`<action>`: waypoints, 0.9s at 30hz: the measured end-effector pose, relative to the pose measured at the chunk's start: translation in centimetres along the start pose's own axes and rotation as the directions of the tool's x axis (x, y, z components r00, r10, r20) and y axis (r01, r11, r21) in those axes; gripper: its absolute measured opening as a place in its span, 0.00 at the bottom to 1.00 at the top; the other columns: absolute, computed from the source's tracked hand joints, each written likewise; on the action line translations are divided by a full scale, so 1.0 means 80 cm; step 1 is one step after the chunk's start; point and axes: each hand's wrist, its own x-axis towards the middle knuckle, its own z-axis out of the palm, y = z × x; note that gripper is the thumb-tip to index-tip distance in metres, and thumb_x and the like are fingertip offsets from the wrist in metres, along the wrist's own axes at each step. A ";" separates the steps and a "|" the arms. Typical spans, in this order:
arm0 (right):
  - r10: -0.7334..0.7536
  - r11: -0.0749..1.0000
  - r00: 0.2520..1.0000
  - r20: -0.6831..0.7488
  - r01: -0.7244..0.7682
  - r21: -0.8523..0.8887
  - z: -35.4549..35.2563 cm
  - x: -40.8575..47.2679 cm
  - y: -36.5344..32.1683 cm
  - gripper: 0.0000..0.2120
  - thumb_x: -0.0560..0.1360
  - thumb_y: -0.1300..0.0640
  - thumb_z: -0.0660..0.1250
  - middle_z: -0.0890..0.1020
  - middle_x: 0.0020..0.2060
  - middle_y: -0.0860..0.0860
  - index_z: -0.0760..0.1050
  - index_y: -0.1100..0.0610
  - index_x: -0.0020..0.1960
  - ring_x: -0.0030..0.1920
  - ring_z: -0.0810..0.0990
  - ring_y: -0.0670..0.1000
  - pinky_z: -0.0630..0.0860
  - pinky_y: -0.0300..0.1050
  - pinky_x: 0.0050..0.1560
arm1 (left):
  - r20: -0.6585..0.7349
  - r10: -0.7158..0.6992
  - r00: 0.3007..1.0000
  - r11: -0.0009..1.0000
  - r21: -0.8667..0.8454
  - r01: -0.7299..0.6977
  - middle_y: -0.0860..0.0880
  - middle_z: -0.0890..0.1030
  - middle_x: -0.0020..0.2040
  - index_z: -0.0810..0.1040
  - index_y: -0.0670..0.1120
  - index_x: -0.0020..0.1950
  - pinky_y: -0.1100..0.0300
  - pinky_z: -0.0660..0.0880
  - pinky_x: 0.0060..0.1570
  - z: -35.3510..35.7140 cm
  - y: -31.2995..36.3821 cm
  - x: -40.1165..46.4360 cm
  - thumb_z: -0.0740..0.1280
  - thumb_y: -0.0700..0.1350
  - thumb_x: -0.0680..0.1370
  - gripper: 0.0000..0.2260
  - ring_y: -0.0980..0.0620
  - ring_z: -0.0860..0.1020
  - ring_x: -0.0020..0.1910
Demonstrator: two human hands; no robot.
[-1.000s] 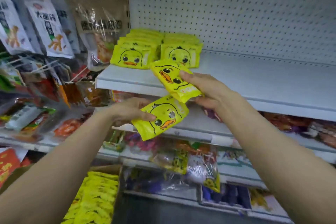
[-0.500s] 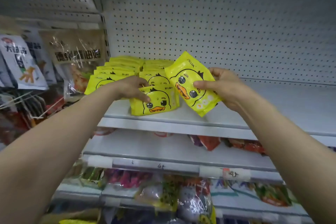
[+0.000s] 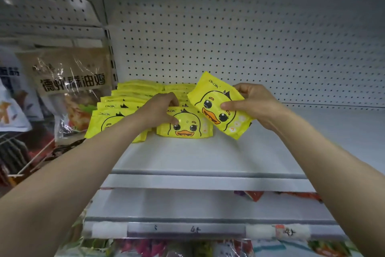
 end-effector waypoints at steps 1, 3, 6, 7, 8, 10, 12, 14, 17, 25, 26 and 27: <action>-0.001 0.999 1.000 0.023 0.002 -0.034 0.004 0.004 0.001 0.17 0.65 0.64 0.79 0.86 0.43 0.51 0.79 0.57 0.51 0.37 0.85 0.48 0.79 0.40 0.32 | -0.031 0.022 0.999 1.000 0.020 -0.021 0.51 0.75 0.53 0.74 0.49 0.57 0.59 0.70 0.52 0.002 -0.002 0.000 0.81 0.49 0.63 0.26 0.52 0.72 0.56; -0.014 0.992 0.997 0.075 0.023 -0.124 0.012 0.012 0.002 0.16 0.65 0.63 0.80 0.86 0.42 0.50 0.79 0.55 0.49 0.37 0.85 0.47 0.79 0.40 0.33 | -0.082 0.052 0.995 0.996 0.075 -0.046 0.52 0.73 0.53 0.73 0.49 0.58 0.57 0.69 0.54 0.003 -0.011 0.000 0.80 0.52 0.63 0.28 0.51 0.69 0.56; -0.034 0.952 0.986 0.166 0.082 -0.293 0.020 0.027 0.002 0.16 0.65 0.62 0.81 0.86 0.43 0.48 0.79 0.51 0.47 0.39 0.84 0.46 0.80 0.42 0.41 | -0.257 0.030 0.966 0.999 -0.029 -0.039 0.49 0.75 0.54 0.75 0.48 0.59 0.54 0.69 0.56 -0.008 -0.029 -0.003 0.74 0.49 0.71 0.18 0.47 0.71 0.58; -0.032 0.938 0.980 0.195 0.097 -0.334 0.024 0.032 0.003 0.16 0.64 0.61 0.81 0.86 0.44 0.47 0.79 0.51 0.47 0.40 0.84 0.45 0.81 0.42 0.43 | -0.348 0.002 0.937 0.995 -0.095 -0.038 0.49 0.77 0.54 0.75 0.48 0.58 0.54 0.70 0.56 -0.014 -0.033 -0.007 0.71 0.49 0.74 0.15 0.47 0.73 0.58; -0.030 0.924 0.975 0.220 0.111 -0.366 0.029 0.037 0.004 0.16 0.64 0.60 0.81 0.86 0.45 0.47 0.80 0.50 0.48 0.41 0.83 0.44 0.81 0.41 0.45 | -0.425 -0.018 0.905 0.989 -0.138 -0.045 0.48 0.78 0.54 0.76 0.48 0.59 0.54 0.70 0.55 -0.018 -0.035 -0.012 0.69 0.49 0.76 0.13 0.47 0.74 0.58; -0.022 0.897 0.965 0.263 0.135 -0.420 0.044 0.048 0.009 0.19 0.64 0.59 0.82 0.85 0.51 0.46 0.80 0.49 0.51 0.49 0.82 0.42 0.79 0.39 0.52 | -0.476 -0.017 0.879 0.985 -0.161 -0.069 0.49 0.78 0.55 0.75 0.50 0.61 0.57 0.69 0.55 -0.021 -0.027 -0.025 0.66 0.51 0.78 0.13 0.49 0.74 0.58; -0.018 0.876 0.954 0.298 0.159 -0.455 0.063 0.058 0.020 0.24 0.63 0.57 0.82 0.82 0.56 0.46 0.79 0.50 0.57 0.59 0.78 0.41 0.74 0.36 0.57 | -0.440 0.017 0.898 0.982 -0.162 -0.097 0.51 0.77 0.58 0.75 0.52 0.63 0.59 0.66 0.56 -0.017 -0.011 -0.040 0.67 0.53 0.77 0.15 0.51 0.72 0.59; -0.029 0.862 0.949 0.314 0.183 -0.473 0.079 0.067 0.031 0.26 0.62 0.55 0.83 0.82 0.58 0.47 0.79 0.51 0.58 0.61 0.77 0.42 0.71 0.35 0.58 | -0.379 0.042 0.924 0.983 -0.152 -0.107 0.51 0.76 0.60 0.74 0.53 0.65 0.60 0.64 0.57 -0.009 0.002 -0.052 0.69 0.55 0.75 0.19 0.51 0.70 0.61; -0.076 0.827 0.960 0.271 0.212 -0.521 0.092 0.072 0.041 0.27 0.61 0.51 0.83 0.82 0.54 0.45 0.79 0.50 0.59 0.54 0.77 0.41 0.70 0.33 0.51 | -0.284 0.076 0.956 0.994 -0.057 -0.096 0.50 0.74 0.63 0.73 0.54 0.65 0.59 0.63 0.60 0.007 0.012 -0.064 0.74 0.57 0.70 0.26 0.49 0.67 0.65; -0.322 0.627 0.940 0.116 0.303 -0.717 0.101 0.059 0.055 0.33 0.60 0.40 0.80 0.77 0.53 0.47 0.76 0.47 0.62 0.59 0.69 0.50 0.70 0.46 0.57 | -0.197 0.034 0.980 0.990 0.142 -0.006 0.47 0.66 0.72 0.64 0.50 0.74 0.52 0.62 0.69 0.041 0.030 -0.073 0.77 0.58 0.65 0.42 0.46 0.61 0.71; -0.342 0.601 0.935 0.090 0.291 -0.745 0.102 0.058 0.058 0.36 0.60 0.39 0.79 0.76 0.57 0.48 0.74 0.47 0.65 0.62 0.68 0.52 0.70 0.47 0.60 | -0.191 0.036 0.981 0.988 0.157 -0.006 0.47 0.65 0.73 0.63 0.50 0.75 0.52 0.62 0.69 0.043 0.030 -0.073 0.77 0.58 0.65 0.42 0.46 0.61 0.72; -0.350 0.586 0.934 0.066 0.273 -0.763 0.103 0.057 0.061 0.40 0.60 0.38 0.79 0.73 0.62 0.50 0.71 0.48 0.68 0.66 0.66 0.53 0.68 0.48 0.63 | -0.186 0.036 0.982 0.986 0.164 -0.005 0.47 0.65 0.73 0.63 0.50 0.75 0.52 0.62 0.69 0.044 0.029 -0.072 0.77 0.58 0.65 0.42 0.46 0.61 0.72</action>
